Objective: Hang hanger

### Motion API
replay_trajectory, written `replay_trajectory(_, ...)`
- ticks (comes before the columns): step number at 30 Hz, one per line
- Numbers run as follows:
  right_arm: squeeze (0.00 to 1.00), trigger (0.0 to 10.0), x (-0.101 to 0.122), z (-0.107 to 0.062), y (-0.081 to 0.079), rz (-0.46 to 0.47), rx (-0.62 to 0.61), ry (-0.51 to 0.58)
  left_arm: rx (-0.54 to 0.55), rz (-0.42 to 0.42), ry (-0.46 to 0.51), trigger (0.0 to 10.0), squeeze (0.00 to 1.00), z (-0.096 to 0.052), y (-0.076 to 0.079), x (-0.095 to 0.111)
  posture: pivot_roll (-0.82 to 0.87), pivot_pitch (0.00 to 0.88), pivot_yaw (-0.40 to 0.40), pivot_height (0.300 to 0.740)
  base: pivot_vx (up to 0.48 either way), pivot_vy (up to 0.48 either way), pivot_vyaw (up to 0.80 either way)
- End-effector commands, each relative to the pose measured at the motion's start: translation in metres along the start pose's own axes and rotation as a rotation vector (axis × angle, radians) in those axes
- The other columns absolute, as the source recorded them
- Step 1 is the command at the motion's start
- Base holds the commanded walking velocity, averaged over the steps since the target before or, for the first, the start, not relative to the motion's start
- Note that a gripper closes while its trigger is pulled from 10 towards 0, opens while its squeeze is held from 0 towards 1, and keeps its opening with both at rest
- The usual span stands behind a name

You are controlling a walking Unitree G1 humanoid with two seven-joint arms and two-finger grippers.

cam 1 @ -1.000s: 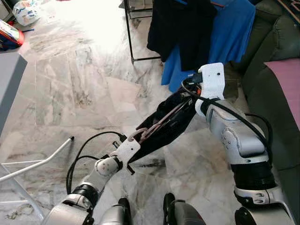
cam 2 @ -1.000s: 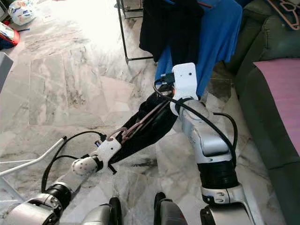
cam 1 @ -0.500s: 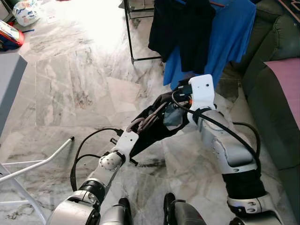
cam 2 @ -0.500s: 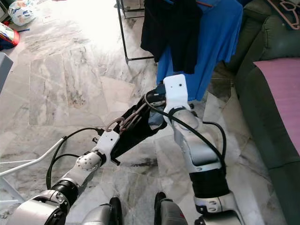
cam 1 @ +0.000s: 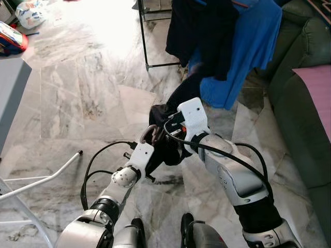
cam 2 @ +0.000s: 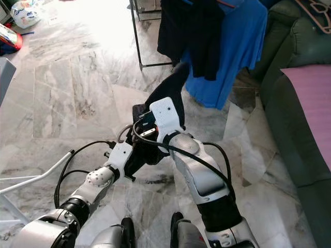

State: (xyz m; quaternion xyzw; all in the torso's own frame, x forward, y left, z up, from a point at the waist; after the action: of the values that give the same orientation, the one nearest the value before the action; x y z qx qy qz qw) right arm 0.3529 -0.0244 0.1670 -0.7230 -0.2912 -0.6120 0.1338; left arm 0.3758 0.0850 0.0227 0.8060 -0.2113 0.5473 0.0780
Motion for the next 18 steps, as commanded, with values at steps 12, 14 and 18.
replay_trajectory(12, 0.32, 10.0, -0.023, -0.011, -0.013, -0.212, 0.124, -0.046, -0.016, 0.041, 0.024, 10.0, 0.0, 0.002, -0.001, 0.011, -0.14, 0.284, 0.079, 0.74, 0.0, 0.0, 0.0)
replay_trajectory(14, 1.0, 10.0, -0.025, -0.017, 0.007, -0.191, 0.075, -0.037, -0.028, 0.064, 0.023, 10.0, 0.0, 0.002, -0.002, 0.012, -0.14, 0.283, 0.078, 0.74, 0.0, 0.0, 0.0)
replay_trajectory(18, 1.0, 10.0, -0.026, -0.027, 0.027, -0.261, 0.036, -0.03, -0.044, 0.082, 0.023, 10.0, 0.0, 0.001, -0.002, 0.013, -0.14, 0.284, 0.078, 0.74, 0.0, 0.0, 0.0)
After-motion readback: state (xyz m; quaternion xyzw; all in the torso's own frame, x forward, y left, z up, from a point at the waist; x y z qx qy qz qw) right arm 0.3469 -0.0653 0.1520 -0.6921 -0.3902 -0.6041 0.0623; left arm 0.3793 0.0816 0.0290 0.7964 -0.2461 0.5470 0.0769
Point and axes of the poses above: a point about 5 cm out from each wrist's last joint towards the gripper, its own z axis pointing out of the wrist towards the gripper, its own x axis along the axis of the wrist's last joint, y = z × x, the point moved 5 cm from there along z, pointing out of the wrist towards the gripper, and after that the axes turned 5 degrees about -z, right-handed, at the moved point
